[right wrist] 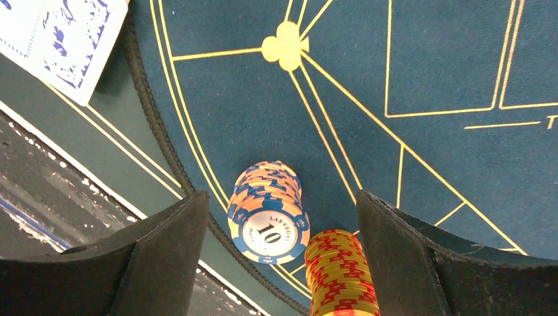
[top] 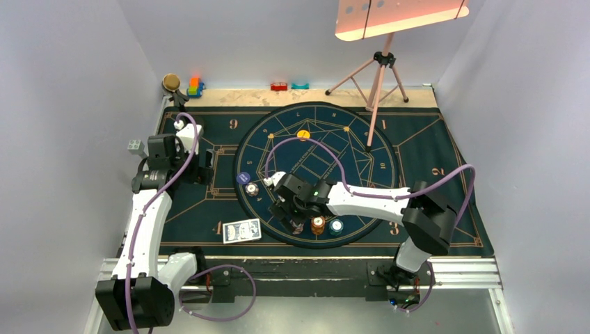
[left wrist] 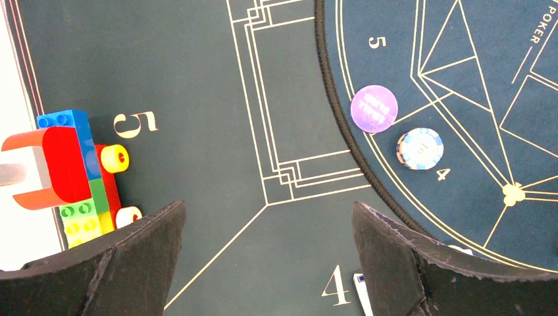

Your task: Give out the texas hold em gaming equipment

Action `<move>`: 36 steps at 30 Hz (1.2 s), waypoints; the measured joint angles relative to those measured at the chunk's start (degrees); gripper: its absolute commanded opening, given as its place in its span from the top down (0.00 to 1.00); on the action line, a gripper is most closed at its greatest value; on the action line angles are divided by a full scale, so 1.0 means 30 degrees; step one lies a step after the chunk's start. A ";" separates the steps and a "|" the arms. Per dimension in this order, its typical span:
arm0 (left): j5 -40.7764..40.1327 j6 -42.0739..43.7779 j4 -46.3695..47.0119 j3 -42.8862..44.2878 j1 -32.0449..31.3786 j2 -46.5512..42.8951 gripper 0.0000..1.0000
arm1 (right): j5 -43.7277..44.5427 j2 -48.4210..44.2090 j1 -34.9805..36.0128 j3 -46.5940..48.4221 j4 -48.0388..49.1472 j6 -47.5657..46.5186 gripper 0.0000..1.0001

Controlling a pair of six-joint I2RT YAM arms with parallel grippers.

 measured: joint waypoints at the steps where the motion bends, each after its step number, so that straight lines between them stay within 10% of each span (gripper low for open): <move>1: 0.0000 0.0007 0.0000 0.0000 0.0000 0.0007 0.00 | -0.0102 0.0000 0.0015 -0.0095 0.0000 0.0000 0.18; 36: -0.0007 0.0007 0.0000 0.0000 0.0000 0.0036 0.00 | -0.0896 0.0022 0.0219 -0.0714 0.0102 -0.0036 0.53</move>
